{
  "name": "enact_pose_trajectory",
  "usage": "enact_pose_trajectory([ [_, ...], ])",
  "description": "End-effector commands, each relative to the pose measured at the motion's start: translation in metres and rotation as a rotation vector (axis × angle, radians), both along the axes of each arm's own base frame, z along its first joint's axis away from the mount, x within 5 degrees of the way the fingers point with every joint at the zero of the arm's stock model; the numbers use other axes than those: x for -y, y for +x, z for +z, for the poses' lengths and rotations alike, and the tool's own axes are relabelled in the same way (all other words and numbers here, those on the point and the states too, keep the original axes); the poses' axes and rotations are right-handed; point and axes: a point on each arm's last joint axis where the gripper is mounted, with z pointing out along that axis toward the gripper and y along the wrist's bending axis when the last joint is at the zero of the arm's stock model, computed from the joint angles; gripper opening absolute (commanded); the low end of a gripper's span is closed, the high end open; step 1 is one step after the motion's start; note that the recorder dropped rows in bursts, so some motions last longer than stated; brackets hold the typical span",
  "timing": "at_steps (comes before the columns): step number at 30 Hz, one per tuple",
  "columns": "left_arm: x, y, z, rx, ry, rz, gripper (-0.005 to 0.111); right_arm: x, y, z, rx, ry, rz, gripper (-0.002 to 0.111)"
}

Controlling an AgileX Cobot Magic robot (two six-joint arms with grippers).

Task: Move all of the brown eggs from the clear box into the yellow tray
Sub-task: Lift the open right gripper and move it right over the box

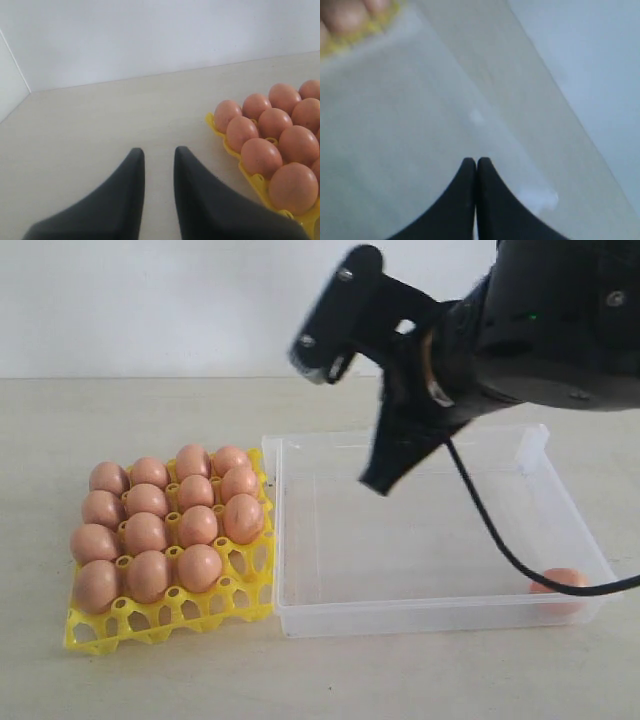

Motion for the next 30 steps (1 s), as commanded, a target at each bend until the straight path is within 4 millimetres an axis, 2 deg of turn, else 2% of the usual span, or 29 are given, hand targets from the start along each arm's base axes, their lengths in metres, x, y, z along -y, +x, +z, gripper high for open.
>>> enact_pose_trajectory([
  [1, 0.000, 0.000, -0.001, 0.000, -0.004, -0.006, 0.022, 0.042, 0.000, -0.009, -0.332, -0.161, -0.233, 0.000],
  [4, 0.000, 0.000, -0.001, 0.000, -0.004, -0.006, 0.022, 0.049, 0.004, -0.008, -0.656, -0.123, -0.122, 0.000],
  [5, 0.000, 0.000, -0.001, 0.000, -0.004, -0.006, 0.022, 0.045, 0.009, -0.006, -0.696, -0.071, -0.062, 0.000],
  [8, 0.000, 0.000, -0.001, 0.000, -0.004, -0.006, 0.022, 0.044, 0.032, 0.000, -0.704, -0.015, 0.001, 0.000],
  [12, 0.000, 0.000, -0.001, 0.000, -0.004, -0.006, 0.022, 0.044, 0.050, -0.011, -0.692, -0.157, 0.177, 0.003],
  [14, 0.000, 0.000, -0.001, 0.000, -0.004, -0.006, 0.022, 0.042, 0.053, -0.020, -0.711, -0.196, 0.232, 0.012],
  [18, 0.000, 0.000, -0.001, 0.000, -0.004, -0.006, 0.022, 0.039, 0.060, -0.040, -0.755, -0.267, 0.318, 0.040],
  [21, 0.000, 0.000, -0.001, 0.000, -0.004, -0.006, 0.022, 0.041, 0.064, -0.047, -0.753, -0.354, 0.405, 0.050],
  [25, 0.000, 0.000, -0.001, 0.000, -0.004, -0.006, 0.022, 0.046, 0.069, -0.054, -0.746, -0.485, 0.497, 0.055],
  [30, 0.000, 0.000, -0.001, 0.000, -0.004, -0.006, 0.022, 0.049, 0.076, -0.073, -0.801, -0.486, 0.458, 0.055],
])
